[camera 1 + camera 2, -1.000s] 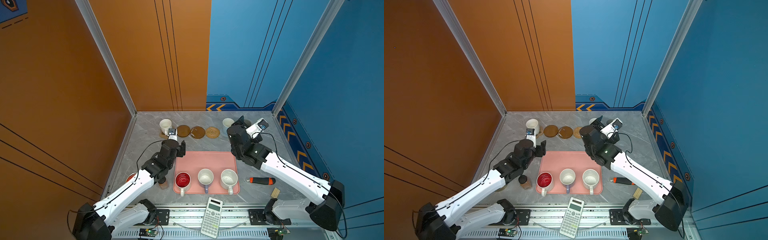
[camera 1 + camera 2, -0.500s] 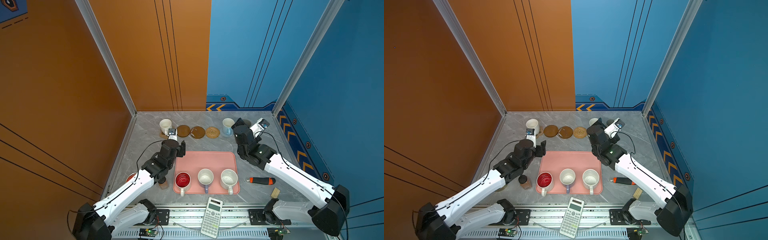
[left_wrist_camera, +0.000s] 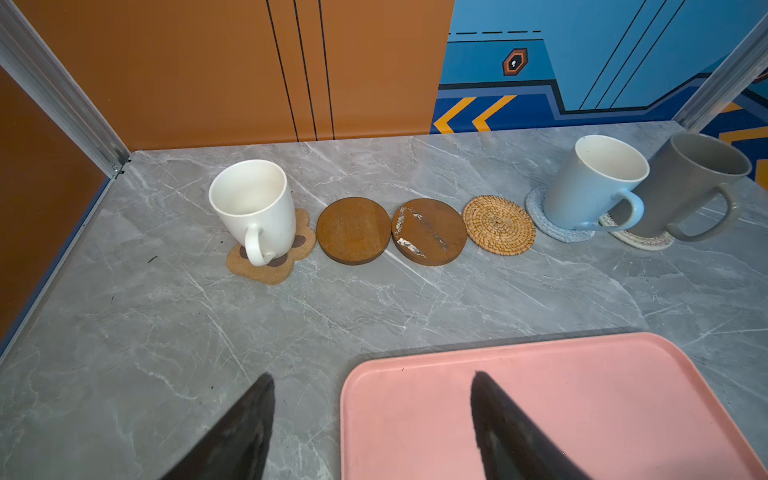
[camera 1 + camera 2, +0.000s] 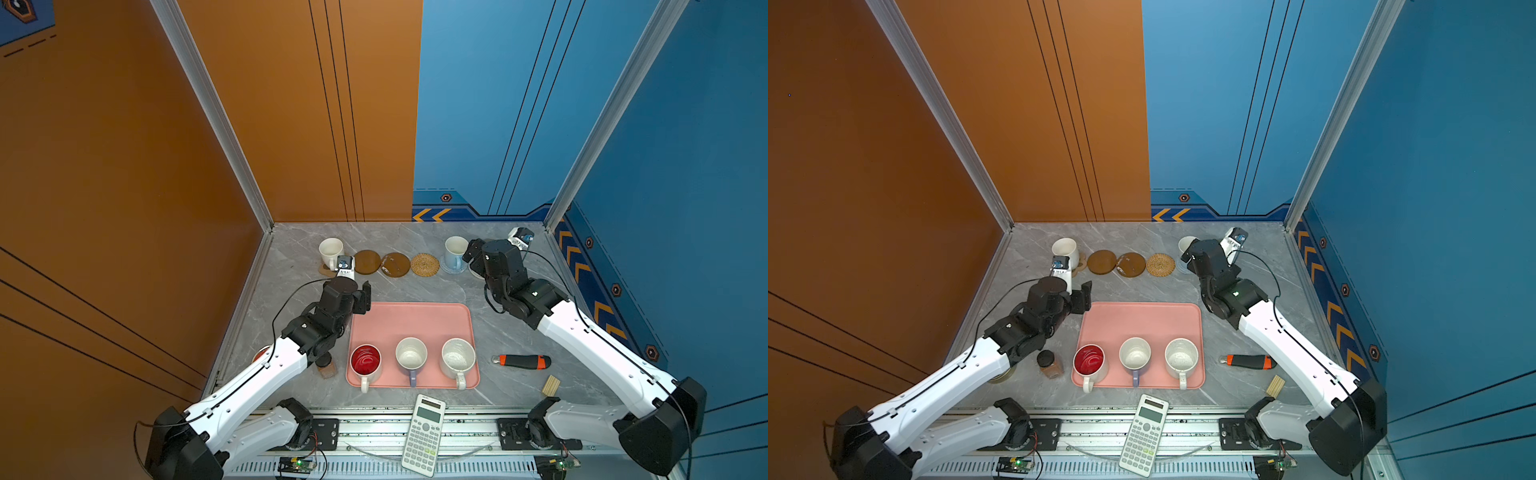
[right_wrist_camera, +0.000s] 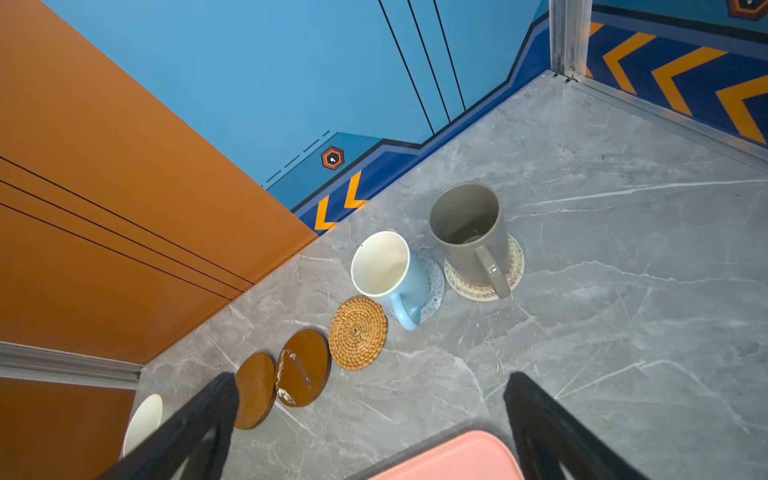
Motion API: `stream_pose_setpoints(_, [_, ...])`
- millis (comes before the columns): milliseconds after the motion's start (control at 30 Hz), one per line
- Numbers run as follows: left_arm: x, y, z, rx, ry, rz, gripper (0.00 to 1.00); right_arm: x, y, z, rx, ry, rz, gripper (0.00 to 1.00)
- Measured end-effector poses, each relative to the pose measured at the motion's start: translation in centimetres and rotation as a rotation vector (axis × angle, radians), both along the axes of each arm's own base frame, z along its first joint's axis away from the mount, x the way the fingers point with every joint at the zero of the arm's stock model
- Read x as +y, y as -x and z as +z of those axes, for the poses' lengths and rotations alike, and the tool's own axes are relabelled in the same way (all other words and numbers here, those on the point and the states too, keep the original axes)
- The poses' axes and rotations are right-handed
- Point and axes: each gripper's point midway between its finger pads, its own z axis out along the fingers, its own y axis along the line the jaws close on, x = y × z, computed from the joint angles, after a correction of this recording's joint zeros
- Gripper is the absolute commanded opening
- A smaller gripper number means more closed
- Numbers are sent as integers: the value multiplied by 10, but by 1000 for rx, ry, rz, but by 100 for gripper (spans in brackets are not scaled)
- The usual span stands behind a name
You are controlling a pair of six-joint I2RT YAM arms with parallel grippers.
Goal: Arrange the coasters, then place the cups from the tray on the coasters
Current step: 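Move the left gripper over the red-lined white mug on the tray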
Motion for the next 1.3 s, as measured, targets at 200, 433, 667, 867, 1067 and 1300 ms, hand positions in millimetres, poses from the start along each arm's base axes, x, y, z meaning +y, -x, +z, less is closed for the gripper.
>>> stream_pose_setpoints(200, [-15, 20, 9, 87, 50, -83, 72, 13, 2, -27, 117, 18, 67, 100])
stream_pose_setpoints(433, [-28, 71, -2, 236, 19, -188, 71, 19, 5, -45, 180, 24, 106, 99])
stream_pose_setpoints(667, [-23, 106, -29, 387, -40, -205, 67, 19, 5, -57, 213, 25, 112, 98])
stream_pose_setpoints(867, [-27, 136, -44, 485, -65, -240, 64, 15, 7, -75, 254, 25, 113, 98])
stream_pose_setpoints(1067, [-33, 163, -54, 555, -68, -266, 62, 16, 5, -88, 286, 15, 123, 97])
stream_pose_setpoints(1300, [-39, 187, -67, 609, -55, -286, 59, 21, 3, -93, 295, 2, 140, 97])
